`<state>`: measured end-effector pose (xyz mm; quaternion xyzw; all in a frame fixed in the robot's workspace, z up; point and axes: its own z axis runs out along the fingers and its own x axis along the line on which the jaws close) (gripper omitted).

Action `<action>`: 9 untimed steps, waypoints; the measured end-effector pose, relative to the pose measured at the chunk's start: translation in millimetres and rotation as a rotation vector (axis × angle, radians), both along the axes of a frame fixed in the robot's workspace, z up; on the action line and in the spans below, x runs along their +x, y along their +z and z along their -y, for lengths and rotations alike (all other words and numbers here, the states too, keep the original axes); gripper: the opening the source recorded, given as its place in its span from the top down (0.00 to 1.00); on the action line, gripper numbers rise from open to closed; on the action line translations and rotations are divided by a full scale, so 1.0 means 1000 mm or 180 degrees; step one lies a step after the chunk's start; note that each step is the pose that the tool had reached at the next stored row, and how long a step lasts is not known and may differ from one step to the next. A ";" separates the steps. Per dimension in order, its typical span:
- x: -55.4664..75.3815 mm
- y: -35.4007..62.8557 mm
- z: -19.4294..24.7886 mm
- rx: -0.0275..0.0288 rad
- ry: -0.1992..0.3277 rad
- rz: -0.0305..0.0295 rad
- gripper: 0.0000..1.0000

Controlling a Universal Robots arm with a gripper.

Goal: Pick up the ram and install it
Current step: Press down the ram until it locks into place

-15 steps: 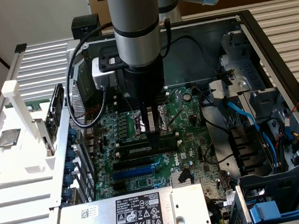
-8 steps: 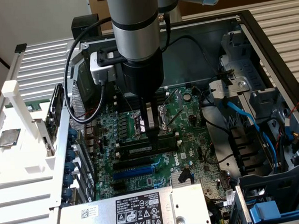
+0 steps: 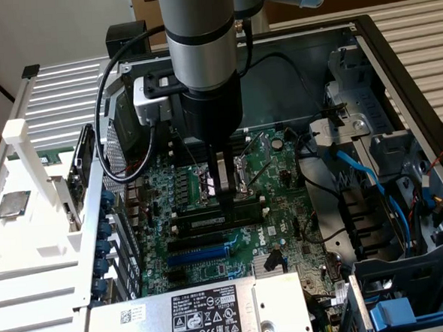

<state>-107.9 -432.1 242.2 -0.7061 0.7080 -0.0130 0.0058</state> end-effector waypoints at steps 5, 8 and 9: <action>0.000 0.0000 0.0000 0.0000 0.0000 0.0000 0.90; -0.001 -0.0001 0.0000 0.0000 -0.0003 0.0000 0.90; -0.002 -0.0001 0.0000 -0.0001 -0.0004 0.0001 0.90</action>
